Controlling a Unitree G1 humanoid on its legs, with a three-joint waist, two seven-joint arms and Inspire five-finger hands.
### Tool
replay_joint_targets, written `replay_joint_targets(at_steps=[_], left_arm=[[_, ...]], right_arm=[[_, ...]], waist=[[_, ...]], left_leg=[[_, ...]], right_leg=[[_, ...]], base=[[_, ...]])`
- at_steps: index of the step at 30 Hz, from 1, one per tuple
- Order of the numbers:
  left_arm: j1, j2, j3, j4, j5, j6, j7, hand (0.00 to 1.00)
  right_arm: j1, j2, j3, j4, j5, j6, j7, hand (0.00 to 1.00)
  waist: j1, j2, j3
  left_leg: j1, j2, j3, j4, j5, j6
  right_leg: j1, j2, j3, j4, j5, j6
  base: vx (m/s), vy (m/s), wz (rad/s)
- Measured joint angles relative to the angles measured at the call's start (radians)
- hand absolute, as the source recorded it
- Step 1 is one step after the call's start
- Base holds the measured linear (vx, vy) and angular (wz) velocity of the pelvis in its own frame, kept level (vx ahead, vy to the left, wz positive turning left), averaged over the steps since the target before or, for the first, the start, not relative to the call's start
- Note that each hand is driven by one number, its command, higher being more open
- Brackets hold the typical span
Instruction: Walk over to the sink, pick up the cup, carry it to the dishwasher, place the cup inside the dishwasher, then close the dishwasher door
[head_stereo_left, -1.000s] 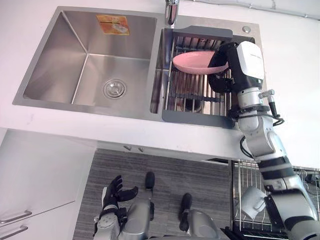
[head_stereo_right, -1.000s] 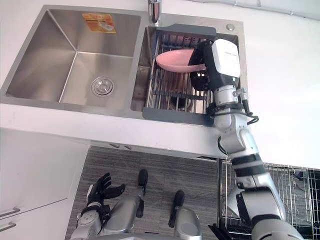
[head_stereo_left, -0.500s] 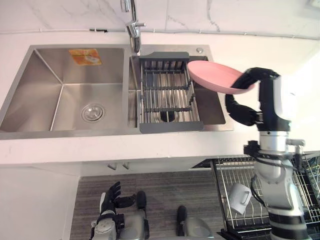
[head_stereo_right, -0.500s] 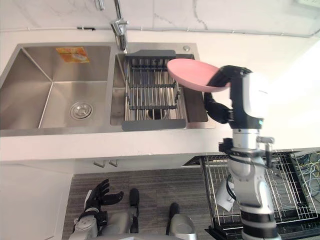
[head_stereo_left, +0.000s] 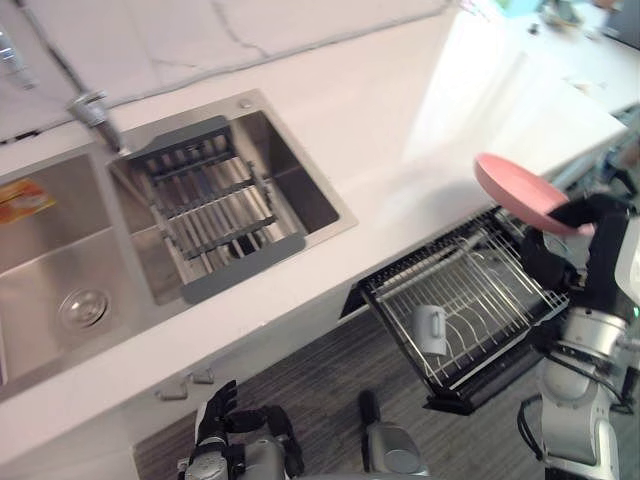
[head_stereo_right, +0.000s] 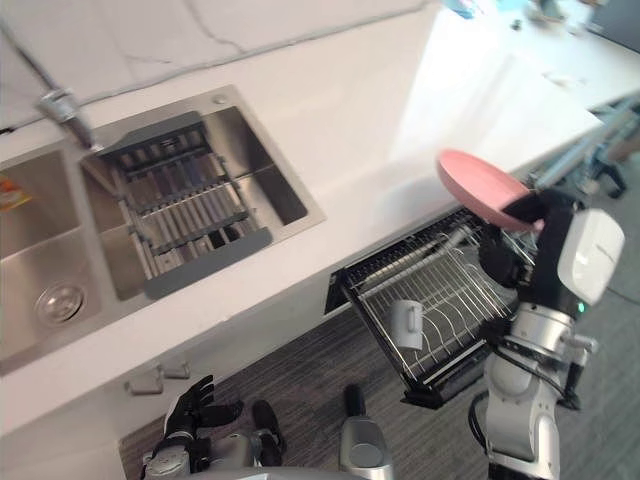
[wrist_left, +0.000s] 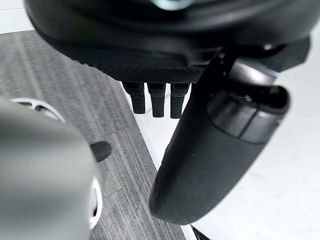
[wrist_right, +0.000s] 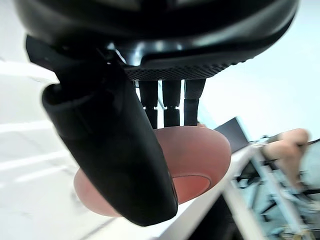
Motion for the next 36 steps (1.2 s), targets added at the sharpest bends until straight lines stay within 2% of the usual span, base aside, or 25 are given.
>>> replay_joint_targets(at_steps=[1,2,3,5,7,9,13,19,25,26,30,36], left_arm=[[0.003,0.0,0.004,0.0,0.0,0.0,0.001,0.9],[0.003,-0.001,0.014,0.001,0.0,0.0,-0.001,0.9],[-0.001,-0.006,0.018,0.0,0.0,0.0,-0.003,0.9],[0.0,-0.014,0.017,-0.001,0.0,-0.001,-0.006,0.9],[-0.003,-0.02,0.014,0.0,-0.001,-0.001,-0.006,0.9],[-0.016,-0.039,0.009,-0.001,-0.021,-0.002,-0.006,0.9],[-0.033,-0.054,-0.017,-0.002,-0.023,-0.006,-0.005,0.9],[-0.083,-0.05,-0.024,-0.018,-0.048,-0.02,-0.005,0.9],[-0.103,-0.046,-0.034,-0.013,-0.059,-0.036,-0.003,0.9],[-0.108,-0.044,-0.043,-0.012,-0.059,-0.04,0.001,0.9],[-0.132,-0.04,-0.06,0.003,-0.06,-0.044,0.013,0.9],[-0.16,-0.037,-0.06,0.01,-0.06,-0.048,0.027,0.9]], right_arm=[[0.009,0.0,-0.002,0.007,0.0,0.0,0.001,0.3],[0.022,0.0,-0.004,0.016,0.006,-0.001,0.001,0.3],[0.034,0.0,-0.006,0.024,0.012,-0.001,0.002,0.3],[0.036,0.0,-0.002,0.068,0.027,-0.007,0.014,0.3],[0.036,-0.001,-0.002,0.095,0.053,-0.013,0.023,0.3],[0.012,-0.021,-0.001,0.152,0.105,-0.013,0.031,0.3],[-0.101,-0.082,0.025,0.265,0.165,-0.013,0.051,0.3],[-0.285,-0.167,0.091,0.423,0.218,-0.023,0.051,0.3],[-0.446,-0.228,0.175,0.607,0.243,-0.023,0.048,0.3],[-0.474,-0.238,0.188,0.652,0.246,-0.022,0.047,0.9],[-0.565,-0.245,0.222,0.777,0.246,-0.004,0.039,0.9],[-0.595,-0.245,0.226,0.792,0.246,0.013,0.013,0.9]], waist=[[0.0,0.0,0.0],[-0.006,0.0,0.0],[-0.013,0.003,0.002],[-0.002,0.009,0.006],[-0.006,0.021,0.013],[-0.007,0.051,0.033],[-0.004,0.1,0.096],[0.024,0.104,0.184],[0.033,0.116,0.21],[0.042,0.119,0.212],[0.053,0.123,0.217],[0.071,0.123,0.234]], left_leg=[[0.001,0.007,-0.003,0.016,-0.015,-0.006],[0.001,0.014,0.003,0.036,-0.038,-0.01],[0.0,0.018,0.008,0.042,-0.057,-0.021],[-0.001,0.019,-0.001,0.043,-0.076,-0.02],[-0.02,0.019,-0.003,0.044,-0.076,-0.021],[-0.054,0.016,-0.011,0.063,-0.06,-0.017],[-0.081,0.01,-0.056,0.071,-0.057,-0.015],[-0.132,-0.014,-0.093,0.066,-0.036,-0.002],[-0.18,-0.037,-0.12,0.067,-0.026,0.01],[-0.189,-0.04,-0.125,0.068,-0.025,0.011],[-0.22,-0.049,-0.153,0.078,-0.023,0.015],[-0.227,-0.051,-0.167,0.084,-0.023,0.015]], right_leg=[[0.0,0.002,-0.005,0.001,-0.004,0.008],[0.002,0.004,0.003,-0.019,-0.007,0.039],[0.002,0.008,0.008,-0.032,-0.004,0.051],[-0.005,0.015,0.009,-0.061,0.015,0.048],[-0.017,0.016,0.011,-0.08,0.043,0.061],[-0.04,0.016,0.017,-0.09,0.071,0.099],[-0.05,0.016,0.008,-0.091,0.075,0.102],[-0.095,-0.001,-0.006,-0.076,0.081,0.105],[-0.129,-0.019,-0.015,-0.078,0.09,0.111],[-0.136,-0.022,-0.017,-0.078,0.092,0.112],[-0.151,-0.028,-0.023,-0.077,0.093,0.112],[-0.153,-0.028,-0.021,-0.075,0.093,0.111]], base=[[0.0,0.021,-0.66],[-0.02,0.005,-0.54],[-0.03,0.018,-0.62],[-0.02,0.021,-0.65],[0.03,0.001,-0.35],[0.06,-0.004,-0.06],[0.02,-0.007,0.07],[-0.05,-0.007,0.13],[-0.03,0.024,0.1],[-0.01,0.02,0.09],[-0.01,0.017,0.11],[0.0,0.003,0.01]])
